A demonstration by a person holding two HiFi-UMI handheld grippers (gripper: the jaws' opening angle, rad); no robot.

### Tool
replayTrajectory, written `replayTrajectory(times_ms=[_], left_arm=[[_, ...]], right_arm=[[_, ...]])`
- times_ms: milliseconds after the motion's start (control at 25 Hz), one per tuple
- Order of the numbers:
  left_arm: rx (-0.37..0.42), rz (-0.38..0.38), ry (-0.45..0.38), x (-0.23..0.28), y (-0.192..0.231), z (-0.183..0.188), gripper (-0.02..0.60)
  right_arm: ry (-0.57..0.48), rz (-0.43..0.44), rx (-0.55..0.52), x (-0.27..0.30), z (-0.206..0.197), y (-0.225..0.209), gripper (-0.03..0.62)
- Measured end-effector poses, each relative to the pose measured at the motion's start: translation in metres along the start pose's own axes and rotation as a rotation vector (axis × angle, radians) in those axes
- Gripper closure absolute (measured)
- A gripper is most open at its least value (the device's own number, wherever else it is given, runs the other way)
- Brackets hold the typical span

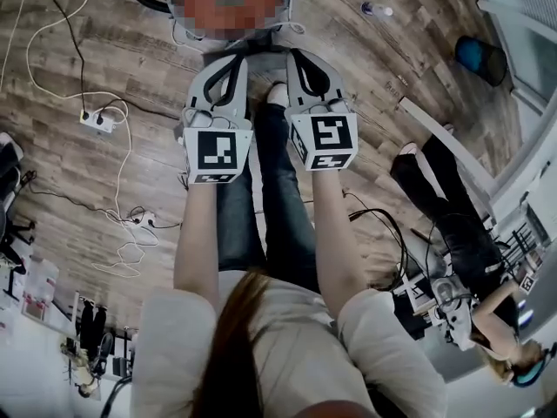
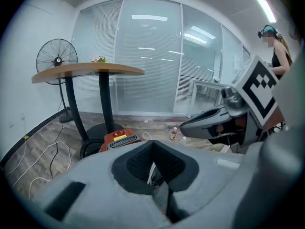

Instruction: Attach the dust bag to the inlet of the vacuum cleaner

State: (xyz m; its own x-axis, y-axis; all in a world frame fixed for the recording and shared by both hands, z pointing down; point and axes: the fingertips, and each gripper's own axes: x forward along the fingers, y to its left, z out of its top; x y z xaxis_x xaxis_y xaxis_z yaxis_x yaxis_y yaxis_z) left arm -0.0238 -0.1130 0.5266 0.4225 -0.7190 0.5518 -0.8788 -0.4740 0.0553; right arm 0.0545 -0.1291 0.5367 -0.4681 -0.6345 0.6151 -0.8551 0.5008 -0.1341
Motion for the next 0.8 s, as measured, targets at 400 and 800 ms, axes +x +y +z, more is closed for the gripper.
replayTrajectory(times_ms=[400, 800], left_arm=[[-0.008, 0.033, -0.113, -0.052, 0.016, 0.088, 0.565], [-0.01, 0.086, -0.191, -0.126, 0.021, 0.155, 0.565]], right_arm=[[-0.104, -0.037, -0.017, -0.056, 0.08, 0.023, 0.589], [-0.228, -0.031, -0.028, -0.132, 0.156, 0.041, 0.589]])
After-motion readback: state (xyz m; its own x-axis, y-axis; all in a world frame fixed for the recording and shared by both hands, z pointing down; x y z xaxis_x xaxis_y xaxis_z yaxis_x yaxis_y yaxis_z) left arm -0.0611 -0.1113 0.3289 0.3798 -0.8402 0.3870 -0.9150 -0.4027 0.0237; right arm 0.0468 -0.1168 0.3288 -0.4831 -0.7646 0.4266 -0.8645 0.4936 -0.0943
